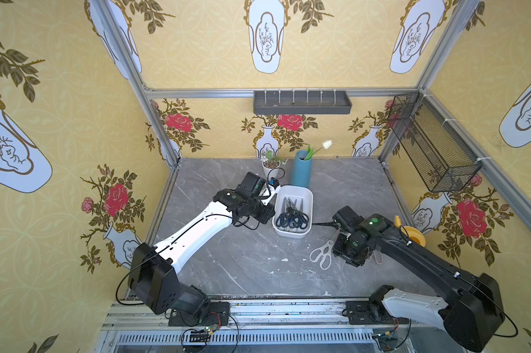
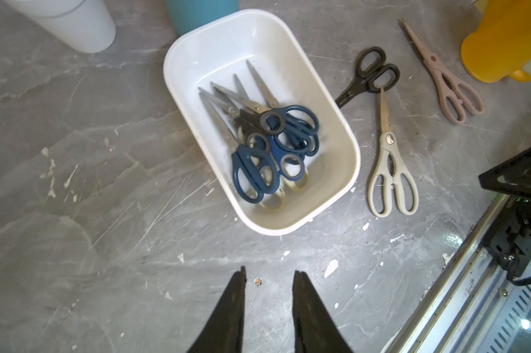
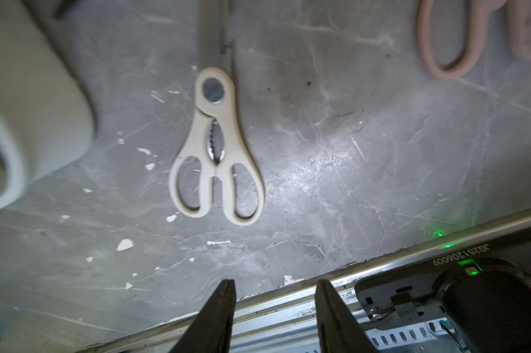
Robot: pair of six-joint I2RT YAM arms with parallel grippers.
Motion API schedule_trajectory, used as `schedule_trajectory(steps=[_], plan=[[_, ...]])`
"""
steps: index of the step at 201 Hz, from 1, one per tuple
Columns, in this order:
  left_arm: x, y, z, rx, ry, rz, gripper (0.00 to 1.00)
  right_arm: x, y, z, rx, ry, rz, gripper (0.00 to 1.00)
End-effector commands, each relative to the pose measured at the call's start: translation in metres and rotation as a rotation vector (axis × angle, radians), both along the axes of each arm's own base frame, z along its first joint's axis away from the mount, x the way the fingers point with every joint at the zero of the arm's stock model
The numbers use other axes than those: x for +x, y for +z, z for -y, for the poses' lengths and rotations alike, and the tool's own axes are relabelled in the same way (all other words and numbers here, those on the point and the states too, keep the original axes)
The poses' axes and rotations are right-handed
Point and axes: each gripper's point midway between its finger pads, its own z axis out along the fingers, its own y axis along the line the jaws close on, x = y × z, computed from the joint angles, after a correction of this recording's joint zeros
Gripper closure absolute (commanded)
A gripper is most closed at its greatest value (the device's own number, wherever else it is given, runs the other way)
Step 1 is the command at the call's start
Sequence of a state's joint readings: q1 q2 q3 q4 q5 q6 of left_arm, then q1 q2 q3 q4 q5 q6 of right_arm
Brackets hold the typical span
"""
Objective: Put the scissors into the storage box
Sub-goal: Pick up the scissors from the center of the board.
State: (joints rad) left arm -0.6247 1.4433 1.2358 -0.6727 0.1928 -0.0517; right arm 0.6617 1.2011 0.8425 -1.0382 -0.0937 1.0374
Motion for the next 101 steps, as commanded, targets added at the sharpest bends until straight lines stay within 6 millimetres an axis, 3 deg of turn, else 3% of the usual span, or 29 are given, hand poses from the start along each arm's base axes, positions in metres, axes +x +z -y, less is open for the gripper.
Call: schedule_trajectory(steps=[1, 34, 54, 101], plan=[[-0.008, -0.007, -0.014, -0.007, 0.002, 0.008, 0.68, 0.015, -0.013, -0.028, 0.106, 0.094, 0.031, 0.57], [-0.024, -0.018, -0.035, 0.017, 0.007, 0.022, 0.68, 0.018, -0.039, -0.032, 0.071, 0.133, -0.002, 0.61], [-0.03, -0.023, -0.042, 0.024, 0.009, 0.017, 0.68, 0.021, -0.051, -0.024, 0.026, 0.126, -0.017, 0.63], [-0.033, -0.027, -0.052, 0.042, 0.018, 0.025, 0.67, 0.023, -0.067, -0.015, -0.035, 0.142, -0.049, 0.66]])
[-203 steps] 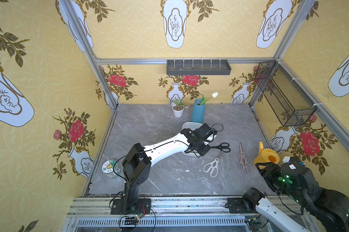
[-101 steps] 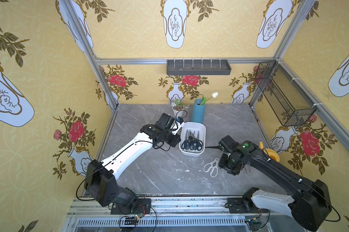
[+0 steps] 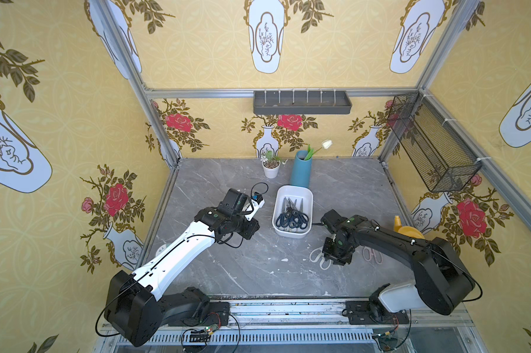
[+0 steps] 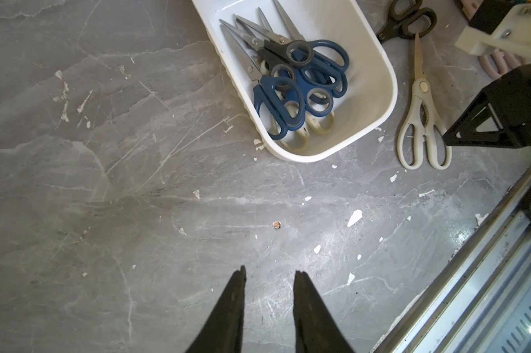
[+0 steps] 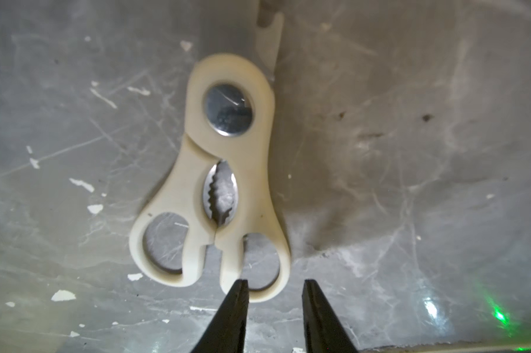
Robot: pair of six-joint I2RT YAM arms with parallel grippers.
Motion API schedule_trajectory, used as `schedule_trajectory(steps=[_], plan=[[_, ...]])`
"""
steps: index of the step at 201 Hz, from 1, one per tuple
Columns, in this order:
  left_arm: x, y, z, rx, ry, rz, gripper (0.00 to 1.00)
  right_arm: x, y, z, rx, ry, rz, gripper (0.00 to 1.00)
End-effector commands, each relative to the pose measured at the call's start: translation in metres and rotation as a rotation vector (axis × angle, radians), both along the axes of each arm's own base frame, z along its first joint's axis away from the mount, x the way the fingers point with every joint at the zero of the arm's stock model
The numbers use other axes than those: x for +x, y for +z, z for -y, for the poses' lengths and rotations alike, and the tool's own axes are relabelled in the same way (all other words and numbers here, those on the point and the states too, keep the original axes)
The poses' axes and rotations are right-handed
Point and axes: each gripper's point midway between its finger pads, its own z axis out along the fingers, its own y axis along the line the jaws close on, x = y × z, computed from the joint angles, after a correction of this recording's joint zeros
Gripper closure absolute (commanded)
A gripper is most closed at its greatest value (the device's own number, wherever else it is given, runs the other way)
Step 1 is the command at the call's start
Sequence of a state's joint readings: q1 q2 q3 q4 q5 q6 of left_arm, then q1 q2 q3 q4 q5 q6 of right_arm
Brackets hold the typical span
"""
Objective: Put the scissors into the storage box
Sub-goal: Pick up the scissors from the center of the board.
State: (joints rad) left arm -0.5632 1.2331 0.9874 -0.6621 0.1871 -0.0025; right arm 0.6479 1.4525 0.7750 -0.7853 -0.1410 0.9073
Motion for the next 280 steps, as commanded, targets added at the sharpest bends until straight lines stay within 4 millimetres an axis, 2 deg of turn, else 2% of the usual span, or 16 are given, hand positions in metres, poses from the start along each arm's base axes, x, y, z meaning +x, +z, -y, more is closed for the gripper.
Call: schedule_trajectory(steps=[1, 55, 92, 132, 172, 209, 237, 259, 280], plan=[[0.002, 0.0, -0.002, 0.005, -0.007, 0.021, 0.67, 0.005, -0.006, 0.006, -0.036, 0.025, 0.015, 0.66], [0.002, -0.003, -0.005, 0.016, 0.0, 0.024, 0.67, 0.012, -0.016, 0.012, -0.065, 0.033, 0.018, 0.67], [0.003, -0.005, -0.007, 0.029, 0.002, 0.025, 0.68, 0.027, -0.028, 0.013, -0.071, 0.055, 0.036, 0.71], [0.008, -0.004, -0.011, 0.049, 0.007, 0.045, 0.68, 0.034, -0.034, 0.007, -0.081, 0.097, 0.061, 0.91], [0.011, -0.005, -0.014, 0.058, 0.008, 0.054, 0.68, 0.031, -0.004, 0.004, -0.112, 0.142, 0.071, 1.0], [0.014, -0.006, -0.014, 0.059, 0.01, 0.06, 0.68, 0.019, 0.025, -0.008, -0.08, 0.157, 0.092, 1.0], [0.016, -0.005, -0.013, 0.061, 0.008, 0.067, 0.68, 0.014, 0.053, -0.008, -0.088, 0.142, 0.118, 1.0], [0.018, -0.003, -0.011, 0.056, 0.007, 0.069, 0.68, 0.02, 0.083, -0.01, -0.072, 0.128, 0.159, 1.0], [0.019, -0.003, -0.01, 0.056, 0.008, 0.069, 0.68, 0.034, 0.108, -0.03, -0.008, 0.176, 0.212, 1.0]])
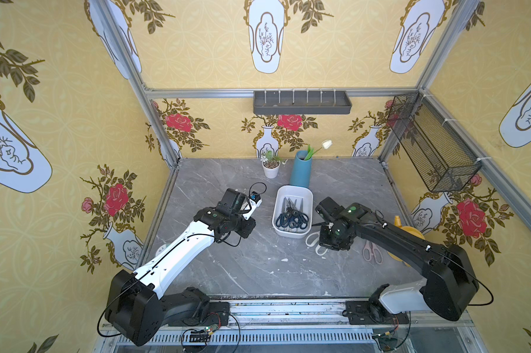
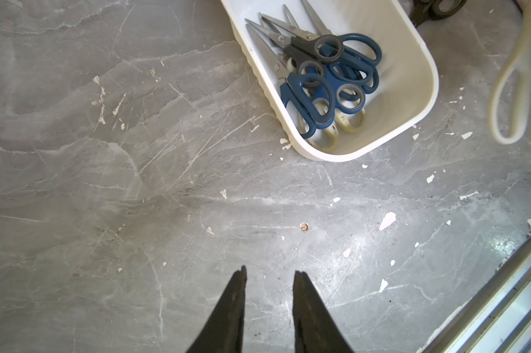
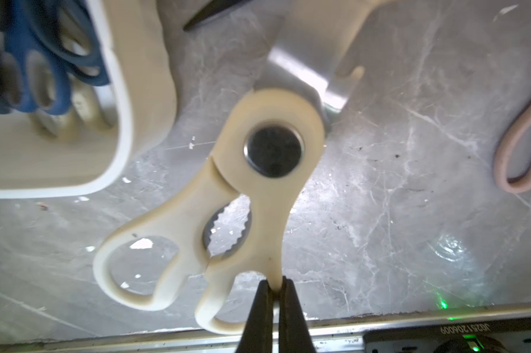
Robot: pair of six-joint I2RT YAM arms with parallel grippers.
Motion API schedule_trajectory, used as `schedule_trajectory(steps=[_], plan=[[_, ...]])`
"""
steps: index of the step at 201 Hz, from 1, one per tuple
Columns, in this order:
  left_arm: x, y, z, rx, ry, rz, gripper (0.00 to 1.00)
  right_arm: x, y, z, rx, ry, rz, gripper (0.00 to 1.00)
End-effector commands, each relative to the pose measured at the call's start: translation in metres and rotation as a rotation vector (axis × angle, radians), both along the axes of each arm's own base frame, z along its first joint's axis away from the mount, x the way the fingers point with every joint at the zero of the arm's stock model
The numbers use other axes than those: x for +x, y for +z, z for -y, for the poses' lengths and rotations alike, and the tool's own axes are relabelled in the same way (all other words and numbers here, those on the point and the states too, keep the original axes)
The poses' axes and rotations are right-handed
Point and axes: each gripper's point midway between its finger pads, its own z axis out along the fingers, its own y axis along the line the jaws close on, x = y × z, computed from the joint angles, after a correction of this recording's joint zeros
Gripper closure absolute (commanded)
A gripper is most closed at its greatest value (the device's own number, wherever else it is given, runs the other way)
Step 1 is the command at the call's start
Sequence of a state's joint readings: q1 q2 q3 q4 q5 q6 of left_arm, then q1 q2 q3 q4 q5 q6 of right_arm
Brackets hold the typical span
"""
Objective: Put the scissors into the storage box
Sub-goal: Place the scissors in the storage box.
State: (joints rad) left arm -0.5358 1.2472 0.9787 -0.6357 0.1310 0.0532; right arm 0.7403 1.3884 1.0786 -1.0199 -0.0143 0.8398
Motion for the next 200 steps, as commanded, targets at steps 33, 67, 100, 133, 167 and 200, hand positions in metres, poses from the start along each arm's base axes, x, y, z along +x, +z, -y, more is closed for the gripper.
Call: schedule_trajectory(steps=[33, 67, 100, 133, 167, 200], plan=[[0.003, 0.004, 0.002, -0.011, -0.007, 0.015, 0.68, 0.059, 0.02, -0.039, -0.048, 0.187, 0.073, 1.0], [0.001, 0.009, -0.006, -0.01, 0.001, 0.034, 0.68, 0.104, -0.013, -0.063, -0.148, 0.355, 0.054, 1.0], [-0.002, 0.012, -0.017, -0.008, 0.019, 0.067, 0.68, 0.131, -0.035, -0.076, -0.198, 0.424, 0.046, 0.98], [-0.01, 0.012, -0.02, -0.031, 0.03, 0.067, 0.67, 0.141, -0.052, -0.093, -0.188, 0.444, 0.032, 0.92], [-0.011, 0.011, -0.02, -0.041, 0.041, 0.063, 0.66, 0.15, -0.036, -0.107, -0.147, 0.416, 0.063, 0.8], [-0.006, 0.011, -0.021, -0.037, 0.05, 0.069, 0.49, 0.151, 0.014, -0.101, -0.038, 0.291, 0.166, 0.5]])
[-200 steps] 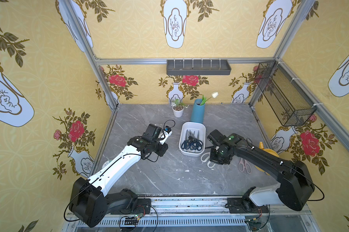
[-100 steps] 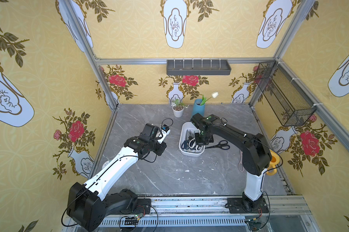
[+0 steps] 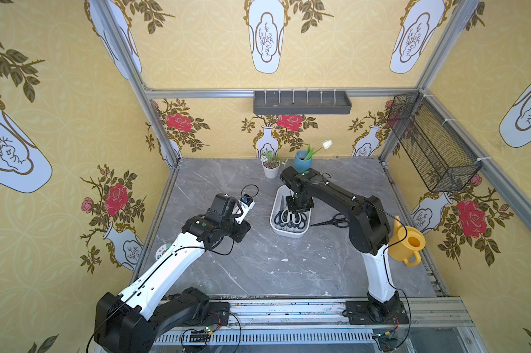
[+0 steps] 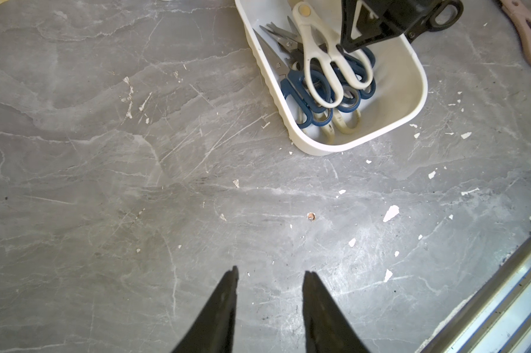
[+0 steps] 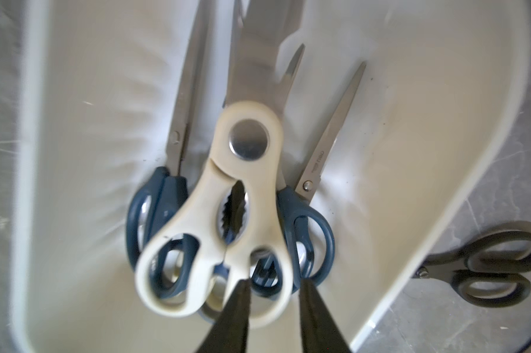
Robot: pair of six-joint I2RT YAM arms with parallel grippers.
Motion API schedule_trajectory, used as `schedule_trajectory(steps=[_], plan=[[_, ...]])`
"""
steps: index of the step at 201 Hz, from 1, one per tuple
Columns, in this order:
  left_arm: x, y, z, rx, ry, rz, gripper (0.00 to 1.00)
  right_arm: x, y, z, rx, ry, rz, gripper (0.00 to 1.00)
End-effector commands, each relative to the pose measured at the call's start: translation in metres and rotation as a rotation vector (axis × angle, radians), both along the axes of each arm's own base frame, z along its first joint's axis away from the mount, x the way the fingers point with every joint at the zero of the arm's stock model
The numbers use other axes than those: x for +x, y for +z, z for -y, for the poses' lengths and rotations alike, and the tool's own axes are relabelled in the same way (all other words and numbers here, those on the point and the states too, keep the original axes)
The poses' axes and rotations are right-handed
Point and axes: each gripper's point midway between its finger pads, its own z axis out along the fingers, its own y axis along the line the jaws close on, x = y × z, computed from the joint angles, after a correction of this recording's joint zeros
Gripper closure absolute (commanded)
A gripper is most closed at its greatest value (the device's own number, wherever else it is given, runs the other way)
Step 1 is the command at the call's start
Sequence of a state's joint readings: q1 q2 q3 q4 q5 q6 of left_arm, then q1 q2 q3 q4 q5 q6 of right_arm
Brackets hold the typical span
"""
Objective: Put the scissors into the storage box
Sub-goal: Place the scissors in the storage box, then pick up the scissors from the center of the board.
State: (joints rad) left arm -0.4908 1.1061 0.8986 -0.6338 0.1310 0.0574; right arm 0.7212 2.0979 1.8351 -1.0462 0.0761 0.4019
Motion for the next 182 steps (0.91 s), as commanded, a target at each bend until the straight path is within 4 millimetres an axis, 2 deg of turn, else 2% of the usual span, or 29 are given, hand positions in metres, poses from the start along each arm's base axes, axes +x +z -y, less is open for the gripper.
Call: schedule_trajectory(steps=[1, 21, 32, 44, 56, 64, 77, 101, 127, 154, 182], plan=[[0.005, 0.0, 0.001, -0.006, 0.009, 0.012, 0.49, -0.002, 0.032, 0.007, 0.092, -0.099, 0.043, 0.5], [0.007, 0.0, 0.001, -0.011, 0.02, 0.002, 0.44, -0.007, 0.053, 0.039, 0.157, -0.231, 0.082, 0.45], [0.008, -0.001, 0.003, -0.017, 0.016, -0.004, 0.44, -0.008, 0.059, 0.077, 0.152, -0.376, 0.109, 0.44], [0.009, -0.001, 0.004, -0.024, 0.017, -0.01, 0.44, -0.012, 0.053, 0.127, 0.169, -0.555, 0.085, 0.44], [0.012, -0.001, 0.007, -0.029, 0.016, -0.013, 0.44, -0.011, 0.049, 0.166, 0.256, -0.696, 0.066, 0.44], [0.014, 0.0, 0.008, -0.032, 0.016, -0.015, 0.44, -0.011, 0.043, 0.184, 0.316, -0.738, 0.061, 0.44], [0.018, 0.002, 0.01, -0.034, 0.016, -0.013, 0.44, 0.002, 0.04, 0.204, 0.386, -0.76, 0.1, 0.45], [0.024, 0.002, 0.013, -0.024, 0.011, -0.006, 0.44, 0.032, 0.024, 0.216, 0.355, -0.703, 0.09, 0.49], [0.029, 0.0, 0.013, -0.01, 0.013, -0.008, 0.44, 0.053, -0.014, 0.221, 0.188, -0.622, 0.011, 0.51], [0.031, -0.002, 0.014, -0.011, 0.024, -0.016, 0.44, 0.079, -0.039, 0.221, 0.117, -0.549, -0.002, 0.51], [0.031, -0.005, 0.013, -0.006, 0.03, -0.025, 0.44, 0.094, -0.068, 0.214, 0.117, -0.507, -0.061, 0.54]])
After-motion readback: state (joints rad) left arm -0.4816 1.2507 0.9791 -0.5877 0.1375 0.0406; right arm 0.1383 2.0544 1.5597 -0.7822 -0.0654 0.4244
